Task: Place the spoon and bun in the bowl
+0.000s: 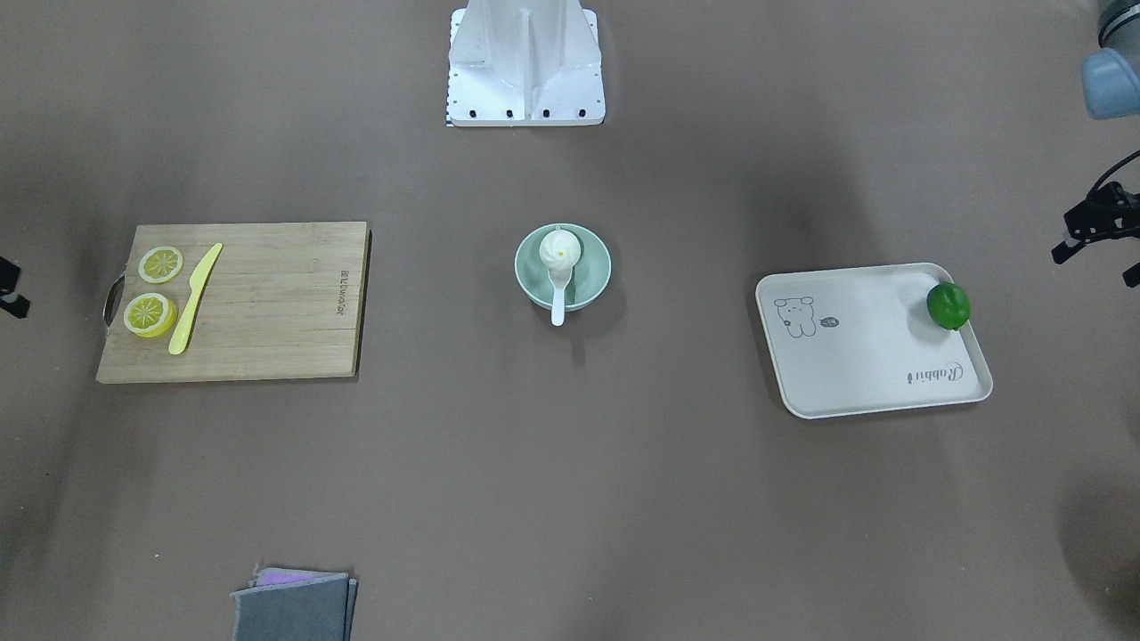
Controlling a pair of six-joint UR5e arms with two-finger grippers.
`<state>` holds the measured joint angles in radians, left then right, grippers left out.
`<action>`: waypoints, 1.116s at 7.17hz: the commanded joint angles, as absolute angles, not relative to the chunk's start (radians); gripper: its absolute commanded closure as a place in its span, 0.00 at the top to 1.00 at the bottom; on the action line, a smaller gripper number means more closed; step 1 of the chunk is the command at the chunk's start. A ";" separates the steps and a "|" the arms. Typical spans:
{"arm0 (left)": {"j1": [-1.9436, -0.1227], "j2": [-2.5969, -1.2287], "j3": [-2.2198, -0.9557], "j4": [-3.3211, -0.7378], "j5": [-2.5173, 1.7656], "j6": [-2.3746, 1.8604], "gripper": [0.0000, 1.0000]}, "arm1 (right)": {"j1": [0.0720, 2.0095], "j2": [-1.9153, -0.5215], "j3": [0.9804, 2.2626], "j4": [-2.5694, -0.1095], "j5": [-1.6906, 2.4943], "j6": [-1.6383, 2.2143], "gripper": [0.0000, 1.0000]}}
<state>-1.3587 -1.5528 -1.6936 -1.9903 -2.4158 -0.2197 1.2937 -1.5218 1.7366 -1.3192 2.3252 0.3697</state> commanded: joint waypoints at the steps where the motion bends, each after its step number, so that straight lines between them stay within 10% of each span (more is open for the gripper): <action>1: -1.361 -1.523 -1.690 -1.993 -2.405 -0.212 0.98 | 1.428 -1.568 1.636 -1.318 2.353 0.147 1.00; 8: -1.359 -1.506 -1.693 -1.923 -2.402 -0.210 0.98 | 1.466 -1.615 1.618 -1.307 2.438 0.109 1.00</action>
<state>-1.3587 -1.5048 -1.6904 -1.9653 -2.4046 -0.2102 1.4659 -1.6050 1.6146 -1.3048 2.3970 0.0982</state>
